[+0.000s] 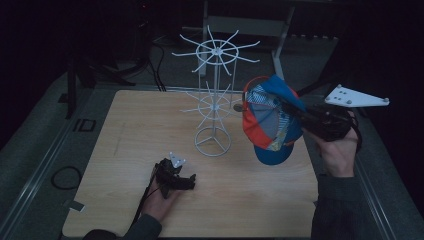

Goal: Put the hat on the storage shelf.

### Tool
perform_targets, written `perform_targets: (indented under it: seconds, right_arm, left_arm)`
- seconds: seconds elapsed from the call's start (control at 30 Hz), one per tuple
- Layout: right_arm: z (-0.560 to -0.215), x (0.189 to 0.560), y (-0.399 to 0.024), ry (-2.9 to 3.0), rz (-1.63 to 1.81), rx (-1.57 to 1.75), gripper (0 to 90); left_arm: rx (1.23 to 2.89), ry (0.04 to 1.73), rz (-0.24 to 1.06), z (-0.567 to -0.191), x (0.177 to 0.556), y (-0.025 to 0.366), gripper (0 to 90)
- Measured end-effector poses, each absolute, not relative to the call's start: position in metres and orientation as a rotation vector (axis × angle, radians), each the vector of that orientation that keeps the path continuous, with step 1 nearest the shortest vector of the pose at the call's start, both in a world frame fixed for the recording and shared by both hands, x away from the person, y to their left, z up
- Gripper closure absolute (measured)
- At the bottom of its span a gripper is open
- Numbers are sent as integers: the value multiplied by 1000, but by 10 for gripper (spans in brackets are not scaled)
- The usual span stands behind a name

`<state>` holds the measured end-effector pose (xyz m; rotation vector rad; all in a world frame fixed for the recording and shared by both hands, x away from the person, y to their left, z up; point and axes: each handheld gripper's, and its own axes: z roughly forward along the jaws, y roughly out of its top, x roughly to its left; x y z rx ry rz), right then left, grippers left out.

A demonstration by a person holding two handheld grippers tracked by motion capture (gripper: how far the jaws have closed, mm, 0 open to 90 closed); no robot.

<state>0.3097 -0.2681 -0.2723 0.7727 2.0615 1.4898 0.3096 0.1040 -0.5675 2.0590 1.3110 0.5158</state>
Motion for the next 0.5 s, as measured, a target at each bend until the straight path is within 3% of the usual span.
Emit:
perform_targets:
  seconds: [0.5]
  right_arm:
    - [-265, 311, -269, 2023, 1526, 760, 874]
  left_arm:
    - [2059, 1311, 516, -567, 310, 104, 26]
